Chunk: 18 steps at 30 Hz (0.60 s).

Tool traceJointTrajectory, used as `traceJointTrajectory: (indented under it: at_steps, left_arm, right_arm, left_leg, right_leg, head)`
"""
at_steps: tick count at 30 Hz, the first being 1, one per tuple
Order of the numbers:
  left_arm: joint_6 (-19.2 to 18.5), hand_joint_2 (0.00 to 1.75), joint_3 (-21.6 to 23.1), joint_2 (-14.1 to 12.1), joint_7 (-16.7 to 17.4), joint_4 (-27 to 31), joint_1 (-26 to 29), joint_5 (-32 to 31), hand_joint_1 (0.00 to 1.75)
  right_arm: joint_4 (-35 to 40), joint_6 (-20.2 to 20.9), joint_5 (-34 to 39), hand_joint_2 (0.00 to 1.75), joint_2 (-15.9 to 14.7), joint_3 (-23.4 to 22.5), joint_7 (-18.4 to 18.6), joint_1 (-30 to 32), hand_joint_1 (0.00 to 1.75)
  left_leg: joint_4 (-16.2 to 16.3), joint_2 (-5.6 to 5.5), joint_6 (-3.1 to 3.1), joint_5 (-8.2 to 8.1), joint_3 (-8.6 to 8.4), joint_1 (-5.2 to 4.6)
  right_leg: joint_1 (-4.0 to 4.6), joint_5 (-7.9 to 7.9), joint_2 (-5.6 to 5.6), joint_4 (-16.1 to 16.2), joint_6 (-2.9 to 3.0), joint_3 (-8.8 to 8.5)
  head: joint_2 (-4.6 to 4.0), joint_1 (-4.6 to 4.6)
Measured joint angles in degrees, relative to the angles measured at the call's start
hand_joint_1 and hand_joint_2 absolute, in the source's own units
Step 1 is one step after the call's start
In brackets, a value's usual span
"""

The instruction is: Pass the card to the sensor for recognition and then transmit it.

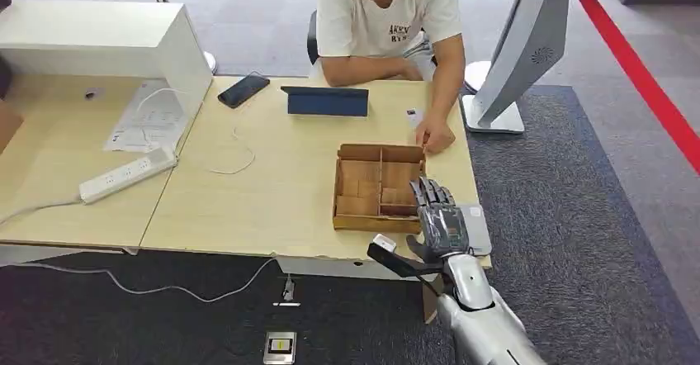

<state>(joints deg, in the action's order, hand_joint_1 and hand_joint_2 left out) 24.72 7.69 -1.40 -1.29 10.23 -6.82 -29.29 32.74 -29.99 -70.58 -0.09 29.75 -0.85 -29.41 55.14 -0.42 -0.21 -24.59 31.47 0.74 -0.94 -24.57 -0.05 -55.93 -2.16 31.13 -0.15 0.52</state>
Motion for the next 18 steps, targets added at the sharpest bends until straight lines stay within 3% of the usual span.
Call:
traceJointTrajectory:
  at_steps: [18]
  left_arm:
    - [0.11, 1.75, 0.02, 0.26, 1.16, 0.0, -0.04, 1.01, 0.0]
  right_arm:
    - [0.02, 0.11, 1.38, 1.75, -0.29, 0.22, -1.97, 0.0, 0.0]
  left_leg:
    - [0.0, 0.0, 0.0, 0.0, 0.0, 0.0]
  right_leg:
    - [0.0, 0.0, 0.0, 0.0, 0.0, 0.0]
  head:
    - [0.0, 0.0]
